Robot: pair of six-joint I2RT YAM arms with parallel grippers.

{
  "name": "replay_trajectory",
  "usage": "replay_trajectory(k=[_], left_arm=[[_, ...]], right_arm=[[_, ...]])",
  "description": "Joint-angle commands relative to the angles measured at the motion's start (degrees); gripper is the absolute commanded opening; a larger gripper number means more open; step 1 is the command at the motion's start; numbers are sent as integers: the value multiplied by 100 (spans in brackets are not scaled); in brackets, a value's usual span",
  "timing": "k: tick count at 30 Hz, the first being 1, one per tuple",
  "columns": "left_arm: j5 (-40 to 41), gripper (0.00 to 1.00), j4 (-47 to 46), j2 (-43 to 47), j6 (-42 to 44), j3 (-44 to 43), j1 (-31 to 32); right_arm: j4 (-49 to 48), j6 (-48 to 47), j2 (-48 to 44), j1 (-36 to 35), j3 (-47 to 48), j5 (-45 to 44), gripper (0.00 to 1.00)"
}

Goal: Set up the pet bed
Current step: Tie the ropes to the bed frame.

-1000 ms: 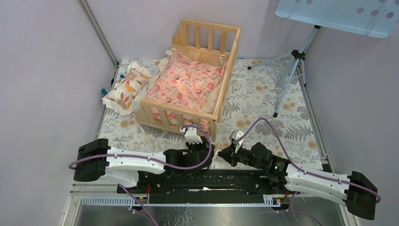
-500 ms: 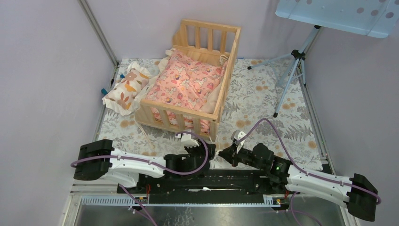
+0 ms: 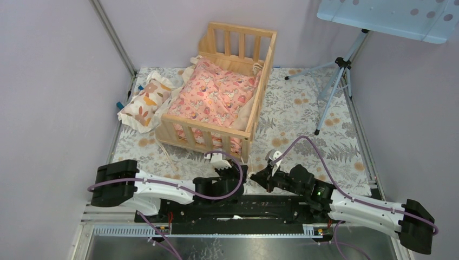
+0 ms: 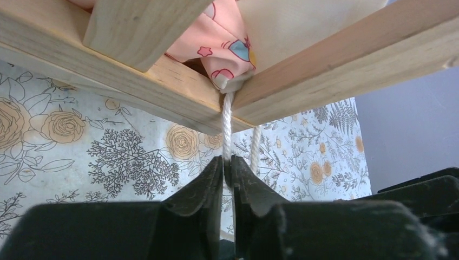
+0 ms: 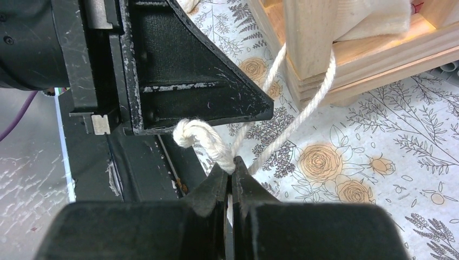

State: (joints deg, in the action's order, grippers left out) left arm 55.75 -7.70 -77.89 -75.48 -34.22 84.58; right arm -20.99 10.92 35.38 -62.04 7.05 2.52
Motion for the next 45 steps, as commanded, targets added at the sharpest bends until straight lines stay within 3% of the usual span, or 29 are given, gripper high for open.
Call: replay_trajectory(k=[1,3,14,21,27,31,45], left_arm=[[192,8,-242,-25,-2,-123,-53],[248,0,-152,14,-18,-134,-55],[428,0,264,334,-143,-87,-55],[436,0,256,469,13,-104,-55],[476,0,261,626,41,-69,-46],[517,0,276,697,77,-64,-38],[559,0,26,879,447,-33,33]], right_arm=[[52,260,-99,-45,-12,-80,0],[70,475,-145,-47,-48,-212,0],[535,1741,-511,-45,-25,-1462,0],[1635,2077,203,-45,952,-1812,0],[2776,2477,1284,-47,1792,-1883,0],[3028,2638,1709,-47,2011,-1804,0],[3594,2852,1743,-48,2032,-1184,0]])
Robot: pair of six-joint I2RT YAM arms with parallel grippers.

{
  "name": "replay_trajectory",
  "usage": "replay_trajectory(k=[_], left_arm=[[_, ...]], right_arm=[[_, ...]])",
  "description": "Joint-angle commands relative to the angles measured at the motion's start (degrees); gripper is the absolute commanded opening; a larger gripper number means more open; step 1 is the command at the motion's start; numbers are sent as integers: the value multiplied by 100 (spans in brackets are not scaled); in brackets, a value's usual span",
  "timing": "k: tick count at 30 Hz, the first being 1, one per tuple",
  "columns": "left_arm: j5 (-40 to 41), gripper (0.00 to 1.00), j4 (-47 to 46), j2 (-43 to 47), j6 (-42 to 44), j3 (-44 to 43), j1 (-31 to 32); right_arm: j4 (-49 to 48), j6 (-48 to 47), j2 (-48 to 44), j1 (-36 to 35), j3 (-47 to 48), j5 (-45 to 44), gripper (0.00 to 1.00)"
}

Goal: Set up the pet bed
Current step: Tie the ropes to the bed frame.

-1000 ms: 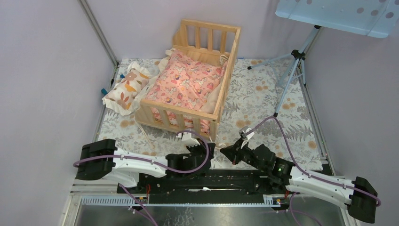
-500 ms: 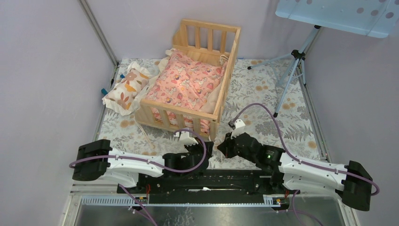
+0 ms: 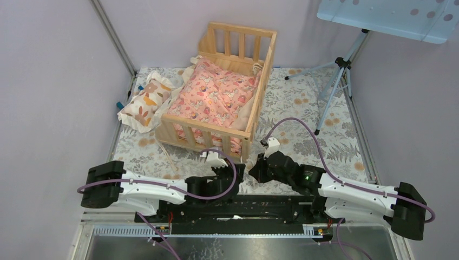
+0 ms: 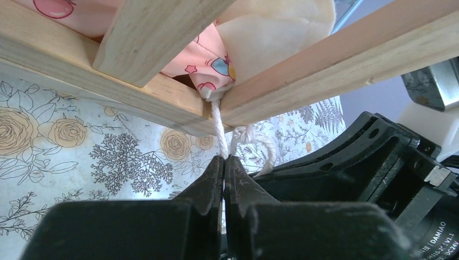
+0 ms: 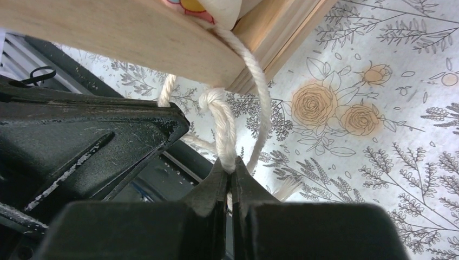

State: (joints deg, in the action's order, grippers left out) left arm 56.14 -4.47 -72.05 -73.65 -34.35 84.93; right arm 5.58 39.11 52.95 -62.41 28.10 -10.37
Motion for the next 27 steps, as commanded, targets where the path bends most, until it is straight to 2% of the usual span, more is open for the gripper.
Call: replay_trajectory(k=[1,11,19,27], left_arm=[[527,0,-307,304,283,-27,-2],[527,0,-453,297,528,-71,-2],[499,0,-627,323,725,-37,-2],[470,0,-752,391,838,20,-2]], right_arm=[[937,54,-20,-13,-114,158,0],[812,190,-47,-12,-508,369,0],[983,-40,124,-13,-299,536,0],[880,-111,753,-8,-145,1255,0]])
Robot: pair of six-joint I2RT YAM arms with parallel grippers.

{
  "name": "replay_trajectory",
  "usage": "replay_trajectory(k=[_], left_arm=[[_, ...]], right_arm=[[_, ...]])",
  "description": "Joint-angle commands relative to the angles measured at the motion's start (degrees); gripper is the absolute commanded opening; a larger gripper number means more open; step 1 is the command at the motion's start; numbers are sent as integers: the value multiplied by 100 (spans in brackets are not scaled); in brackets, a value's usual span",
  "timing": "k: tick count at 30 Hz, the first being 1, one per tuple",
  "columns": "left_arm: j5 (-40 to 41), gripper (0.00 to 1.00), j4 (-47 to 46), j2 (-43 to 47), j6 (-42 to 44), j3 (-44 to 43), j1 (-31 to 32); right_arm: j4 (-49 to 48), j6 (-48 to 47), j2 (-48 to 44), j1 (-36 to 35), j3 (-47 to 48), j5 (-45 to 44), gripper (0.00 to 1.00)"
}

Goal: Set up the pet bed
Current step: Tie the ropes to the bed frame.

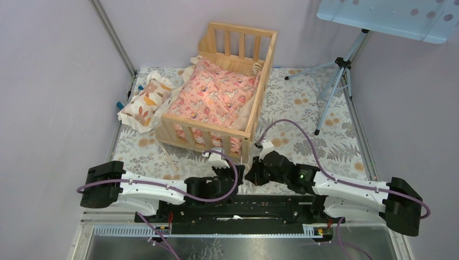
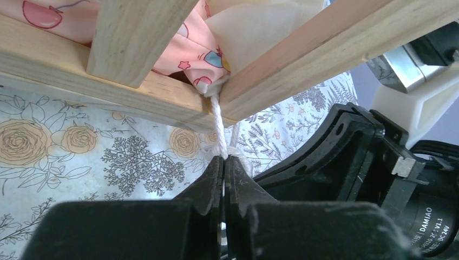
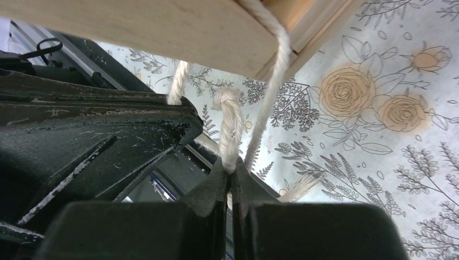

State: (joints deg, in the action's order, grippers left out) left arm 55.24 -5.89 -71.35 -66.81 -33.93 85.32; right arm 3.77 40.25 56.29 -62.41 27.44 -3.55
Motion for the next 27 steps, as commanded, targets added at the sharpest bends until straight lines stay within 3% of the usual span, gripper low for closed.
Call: replay_trajectory(k=[1,27], left_arm=[[562,0,-611,328,165,-20,-42],[217,1,-1028,15,529,-34,-42]], right_arm=[[1011,-230,495,-12,-66,677,0],[-142,453,903,241,-474,624,0]])
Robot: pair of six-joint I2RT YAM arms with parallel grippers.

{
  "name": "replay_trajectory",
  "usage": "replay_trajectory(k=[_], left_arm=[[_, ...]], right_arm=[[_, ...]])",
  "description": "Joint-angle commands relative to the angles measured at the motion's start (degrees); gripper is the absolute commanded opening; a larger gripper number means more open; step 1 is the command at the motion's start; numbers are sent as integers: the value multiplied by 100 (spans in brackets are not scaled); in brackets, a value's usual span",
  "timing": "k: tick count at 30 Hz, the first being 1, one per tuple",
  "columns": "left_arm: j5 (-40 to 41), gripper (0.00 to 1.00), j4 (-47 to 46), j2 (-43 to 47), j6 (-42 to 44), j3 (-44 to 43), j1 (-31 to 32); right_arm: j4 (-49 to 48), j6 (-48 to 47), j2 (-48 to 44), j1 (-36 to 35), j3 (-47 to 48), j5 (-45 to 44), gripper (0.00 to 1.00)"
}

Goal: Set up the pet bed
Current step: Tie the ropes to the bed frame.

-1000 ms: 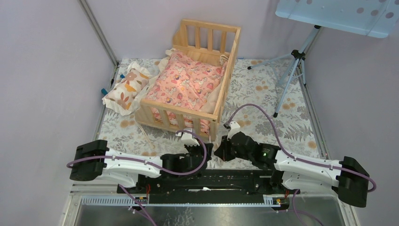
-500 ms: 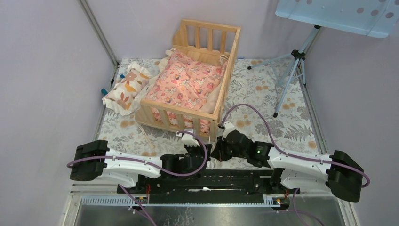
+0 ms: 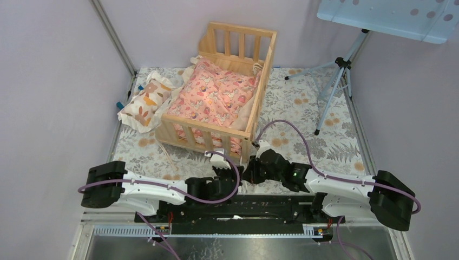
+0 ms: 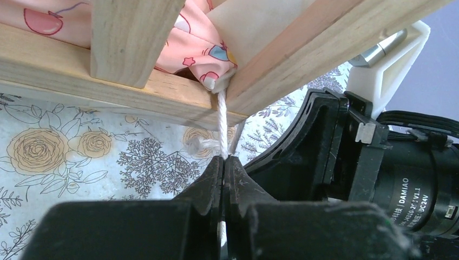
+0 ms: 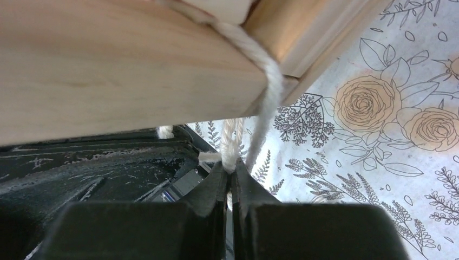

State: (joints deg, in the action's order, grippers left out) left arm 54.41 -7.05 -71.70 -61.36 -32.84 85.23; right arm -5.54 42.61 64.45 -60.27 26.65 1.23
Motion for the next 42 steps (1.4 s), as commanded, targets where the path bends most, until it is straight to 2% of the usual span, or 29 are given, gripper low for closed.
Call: replay_trajectory(k=[1,13,17,20,25,28,33,35,37,39,42], left_arm=[[286,2,-912,29,-22,-145,-33],[219,6,-950,6,10,-128,-33],[232,13,-901,29,-6,-110,-33],[243,24,-833,71,-70,-71,-33],[234,27,-635,191,-247,22,-33],[273,25,-225,308,-598,64,-33],[154,6,597,569,-1681,324,-32],[-12,2,693,650,-2037,502,-12],[-142,2,972,678,-2569,654,10],[-279,10,935,677,-3185,890,-1],[-714,18,-36,672,-3235,1362,-276]], right_arm=[[723,239,83,32,-416,141,0],[285,227,600,196,-317,315,0],[194,281,559,289,-409,307,0],[93,310,531,364,-482,328,0],[-52,289,587,445,-500,424,0],[-63,251,694,470,-453,492,0],[-63,239,688,486,-465,552,0],[-55,239,640,490,-492,562,0],[-44,230,602,498,-513,569,0],[-58,230,588,499,-520,601,0],[-79,213,616,497,-507,660,0]])
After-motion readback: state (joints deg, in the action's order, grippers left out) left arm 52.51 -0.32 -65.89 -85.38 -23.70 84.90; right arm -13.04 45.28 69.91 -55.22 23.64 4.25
